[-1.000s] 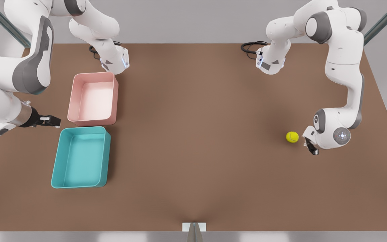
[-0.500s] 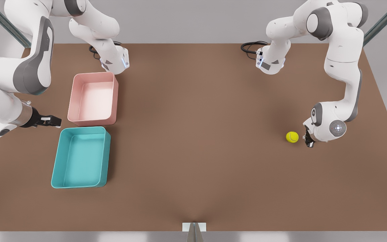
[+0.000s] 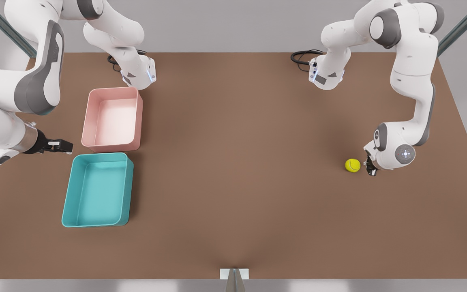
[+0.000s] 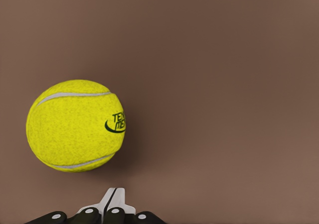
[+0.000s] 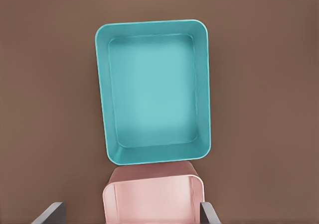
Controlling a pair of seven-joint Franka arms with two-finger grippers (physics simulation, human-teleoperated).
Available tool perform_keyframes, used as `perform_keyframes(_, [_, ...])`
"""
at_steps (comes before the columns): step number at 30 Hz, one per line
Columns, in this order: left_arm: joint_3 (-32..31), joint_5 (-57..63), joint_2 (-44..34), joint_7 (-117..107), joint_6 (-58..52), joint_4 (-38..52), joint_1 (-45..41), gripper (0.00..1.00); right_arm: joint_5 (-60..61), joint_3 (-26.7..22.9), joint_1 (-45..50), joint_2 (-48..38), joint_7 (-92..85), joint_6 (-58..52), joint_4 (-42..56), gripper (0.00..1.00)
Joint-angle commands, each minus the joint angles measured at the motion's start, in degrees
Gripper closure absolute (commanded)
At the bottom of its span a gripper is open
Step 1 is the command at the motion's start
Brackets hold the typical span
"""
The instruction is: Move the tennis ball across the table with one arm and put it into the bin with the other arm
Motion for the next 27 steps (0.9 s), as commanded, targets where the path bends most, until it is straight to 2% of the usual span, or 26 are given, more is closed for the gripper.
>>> perform_keyframes(1, [0.15, 0.08, 0.11, -2.34, 0.77, 0.04, 0.28, 0.79, 0.03, 0.0, 0.01, -0.07, -0.18, -0.02, 0.03, 0.0])
perform_keyframes(6, [0.41, 0.08, 0.02, -2.43, 0.77, 0.04, -0.07, 0.79, 0.12, 0.0, -0.08, -0.07, -0.53, -0.11, -0.06, 0.0])
perform_keyframes(9, [0.41, 0.08, -0.07, -8.4, 0.68, 0.04, -3.67, 0.79, 0.03, 0.0, 0.18, -0.07, 0.08, -0.11, -0.15, 0.0])
perform_keyframes(11, [0.24, -0.09, -0.42, -23.06, 0.68, 0.3, -10.09, 0.79, 0.03, 0.09, 0.18, -0.07, -0.09, -0.11, -0.24, 0.0])
perform_keyframes(12, [-3.09, -3.16, -2.35, -39.05, -3.34, 2.84, -13.34, 0.79, 0.12, 0.0, 0.27, 0.02, 0.17, -0.11, -0.24, 0.0])
perform_keyframes(13, [-5.74, -13.09, -2.35, -55.49, -17.49, 11.72, -13.43, 0.79, 0.12, 0.09, 0.36, 0.02, 0.26, -0.11, -0.24, 0.0])
perform_keyframes(15, [-4.6, -25.76, -2.18, -59.82, -20.5, 13.93, -9.57, 0.79, 0.12, 0.09, 0.36, 0.37, 0.26, -0.11, -0.24, 0.0])
perform_keyframes(17, [-4.51, -27.95, -2.18, -59.82, -20.94, 14.54, -4.91, 0.79, 0.12, 0.09, 0.36, 0.37, 0.26, -0.11, -0.24, 0.0])
perform_keyframes(21, [-4.77, -25.15, -4.28, -74.56, -22.69, 16.12, -7.62, 0.79, 0.12, 0.17, 0.36, 0.37, 0.17, -0.11, -0.24, 0.0])
perform_keyframes(22, [-6.08, -21.29, -4.72, -84.05, -27.07, 19.89, -8.6, 0.79, 0.12, 0.18, 0.18, 0.37, -0.09, -0.11, -0.24, 0.0])
perform_keyframes(24, [-6.88, -14.34, -5.16, -98.84, -52.21, 38.78, -10.09, 0.79, 0.12, 0.09, 0.09, 0.29, -0.36, -0.11, -0.24, 0.0])
perform_keyframes(26, [-7.94, -12.84, -5.16, -102.8, -65.93, 53.29, -10.18, 0.79, 0.12, 0.09, 0.18, 0.37, 0.08, -0.11, -0.24, 0.0])
perform_keyframes(27, [-8.99, -12.84, -5.16, -102.45, -68.39, 56.37, -10.18, 0.48, 0.12, 0.09, 0.27, 0.37, 0.26, -0.11, -0.24, 0.0])
